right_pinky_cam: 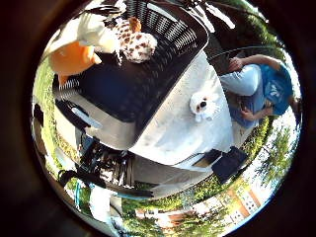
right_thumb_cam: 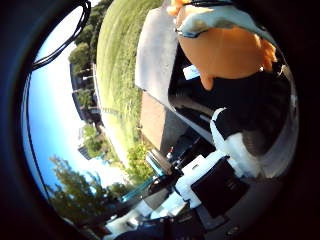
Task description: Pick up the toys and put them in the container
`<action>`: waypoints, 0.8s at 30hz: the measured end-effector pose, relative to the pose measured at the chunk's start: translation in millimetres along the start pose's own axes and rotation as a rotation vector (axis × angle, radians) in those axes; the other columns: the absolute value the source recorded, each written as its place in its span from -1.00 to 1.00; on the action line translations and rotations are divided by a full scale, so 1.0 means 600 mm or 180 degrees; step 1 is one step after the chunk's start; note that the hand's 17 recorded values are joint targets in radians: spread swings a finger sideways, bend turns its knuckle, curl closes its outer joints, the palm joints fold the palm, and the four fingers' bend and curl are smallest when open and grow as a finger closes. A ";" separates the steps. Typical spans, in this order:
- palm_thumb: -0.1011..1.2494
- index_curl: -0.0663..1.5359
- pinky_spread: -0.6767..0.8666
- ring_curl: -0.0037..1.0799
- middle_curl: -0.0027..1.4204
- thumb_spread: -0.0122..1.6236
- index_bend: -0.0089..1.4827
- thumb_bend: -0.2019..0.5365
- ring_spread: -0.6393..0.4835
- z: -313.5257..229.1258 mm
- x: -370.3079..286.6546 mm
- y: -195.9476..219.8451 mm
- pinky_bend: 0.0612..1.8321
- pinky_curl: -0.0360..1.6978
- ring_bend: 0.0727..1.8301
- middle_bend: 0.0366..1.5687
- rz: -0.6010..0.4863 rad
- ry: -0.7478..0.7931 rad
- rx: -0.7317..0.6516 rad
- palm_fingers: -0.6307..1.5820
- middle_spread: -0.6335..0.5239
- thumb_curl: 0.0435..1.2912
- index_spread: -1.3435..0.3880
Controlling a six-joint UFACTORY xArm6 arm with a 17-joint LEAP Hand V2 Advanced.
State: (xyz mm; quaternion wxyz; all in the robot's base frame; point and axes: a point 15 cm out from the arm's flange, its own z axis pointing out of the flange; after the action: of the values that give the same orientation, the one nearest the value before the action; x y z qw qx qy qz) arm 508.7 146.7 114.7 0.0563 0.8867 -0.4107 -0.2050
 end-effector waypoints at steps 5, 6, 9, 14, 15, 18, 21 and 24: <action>0.31 -0.81 0.46 -0.30 -0.43 0.33 -0.56 -0.54 0.68 -0.087 0.043 0.039 0.02 -0.52 -0.53 -0.91 0.0011 0.0080 0.0293 -0.55 0.26 -0.29 -0.01; 0.31 -0.80 0.47 -0.31 -0.46 0.33 -0.59 -0.54 0.69 -0.109 0.055 0.051 0.01 -0.52 -0.54 -0.91 0.0014 0.0105 0.0370 -0.53 0.28 -0.30 -0.01; 0.31 -0.77 0.49 -0.33 -0.50 0.32 -0.64 -0.54 0.70 -0.149 0.090 0.082 -0.01 -0.55 -0.55 -0.89 0.0076 0.0151 0.0523 -0.49 0.29 -0.33 0.01; 0.28 -0.72 0.51 -0.34 -0.53 0.31 -0.72 -0.56 0.68 -0.191 0.184 0.113 -0.04 -0.58 -0.53 -0.83 0.0316 0.0351 0.0868 -0.42 0.26 -0.37 0.06; 0.27 -0.72 0.52 -0.35 -0.53 0.31 -0.74 -0.56 0.68 -0.199 0.215 0.123 -0.05 -0.58 -0.53 -0.83 0.0394 0.0432 0.0942 -0.41 0.26 -0.38 0.09; 0.19 -0.69 0.51 -0.36 -0.52 0.31 -0.75 -0.58 0.66 -0.196 0.305 0.140 -0.10 -0.61 -0.53 -0.79 0.0561 0.0716 0.1045 -0.38 0.25 -0.41 0.21; 0.13 -0.66 0.51 -0.37 -0.51 0.32 -0.73 -0.58 0.65 -0.178 0.397 0.155 -0.16 -0.65 -0.54 -0.78 0.0653 0.1080 0.1046 -0.35 0.25 -0.43 0.29; 0.07 -0.64 0.51 -0.38 -0.51 0.32 -0.73 -0.58 0.65 -0.140 0.466 0.174 -0.20 -0.67 -0.56 -0.80 0.0658 0.1373 0.0856 -0.32 0.24 -0.45 0.34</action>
State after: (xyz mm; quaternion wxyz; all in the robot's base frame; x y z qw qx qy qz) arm 631.5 -137.7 130.6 0.0449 0.8627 -0.5010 0.0517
